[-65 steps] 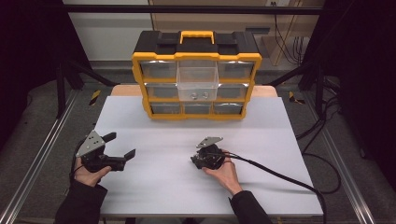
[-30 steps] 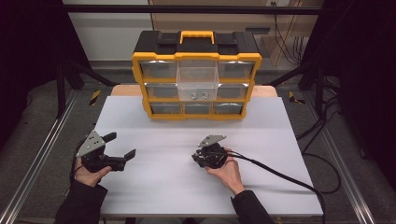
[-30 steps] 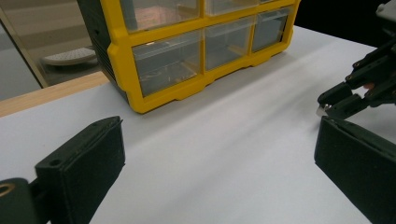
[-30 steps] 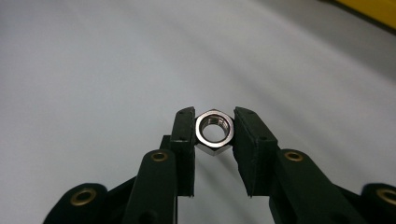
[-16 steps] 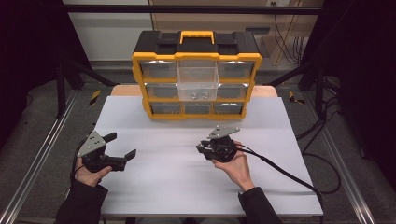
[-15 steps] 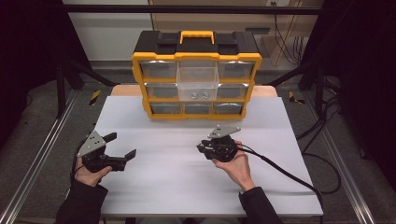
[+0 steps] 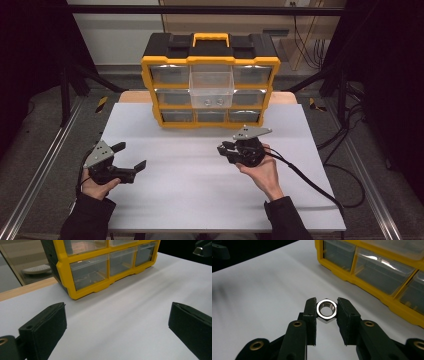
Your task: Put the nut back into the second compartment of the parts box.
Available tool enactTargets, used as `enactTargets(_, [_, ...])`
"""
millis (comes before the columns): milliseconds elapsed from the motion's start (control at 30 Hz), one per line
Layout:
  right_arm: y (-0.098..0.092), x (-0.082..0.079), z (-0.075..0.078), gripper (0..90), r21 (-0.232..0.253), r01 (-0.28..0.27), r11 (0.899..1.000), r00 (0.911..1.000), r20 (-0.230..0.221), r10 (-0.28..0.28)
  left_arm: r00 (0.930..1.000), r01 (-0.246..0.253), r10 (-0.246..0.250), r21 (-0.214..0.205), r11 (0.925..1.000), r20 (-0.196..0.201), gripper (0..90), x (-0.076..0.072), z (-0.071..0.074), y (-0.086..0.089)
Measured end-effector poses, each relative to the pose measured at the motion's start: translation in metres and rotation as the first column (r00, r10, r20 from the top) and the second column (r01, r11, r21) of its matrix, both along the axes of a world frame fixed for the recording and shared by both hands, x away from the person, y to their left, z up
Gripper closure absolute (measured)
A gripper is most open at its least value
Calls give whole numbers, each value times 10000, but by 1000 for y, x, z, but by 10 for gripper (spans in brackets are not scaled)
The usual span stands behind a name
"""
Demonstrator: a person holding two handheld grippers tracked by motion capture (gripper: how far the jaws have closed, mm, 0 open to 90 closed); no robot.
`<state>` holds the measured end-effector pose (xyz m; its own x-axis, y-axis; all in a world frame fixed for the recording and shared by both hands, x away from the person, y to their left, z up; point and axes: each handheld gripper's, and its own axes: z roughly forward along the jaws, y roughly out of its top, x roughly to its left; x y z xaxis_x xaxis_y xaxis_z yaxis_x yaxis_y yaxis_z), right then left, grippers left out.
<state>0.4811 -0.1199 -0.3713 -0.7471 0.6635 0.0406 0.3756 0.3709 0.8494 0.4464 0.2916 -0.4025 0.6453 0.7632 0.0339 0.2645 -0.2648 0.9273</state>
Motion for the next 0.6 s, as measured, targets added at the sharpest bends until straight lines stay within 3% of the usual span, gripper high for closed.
enactTargets(600, [-10, 0, 39, 702, 259, 65, 9996, 9979, 635, -82, 10000, -3, 3, 15, 10000, -51, 10, 1, -2, -1])
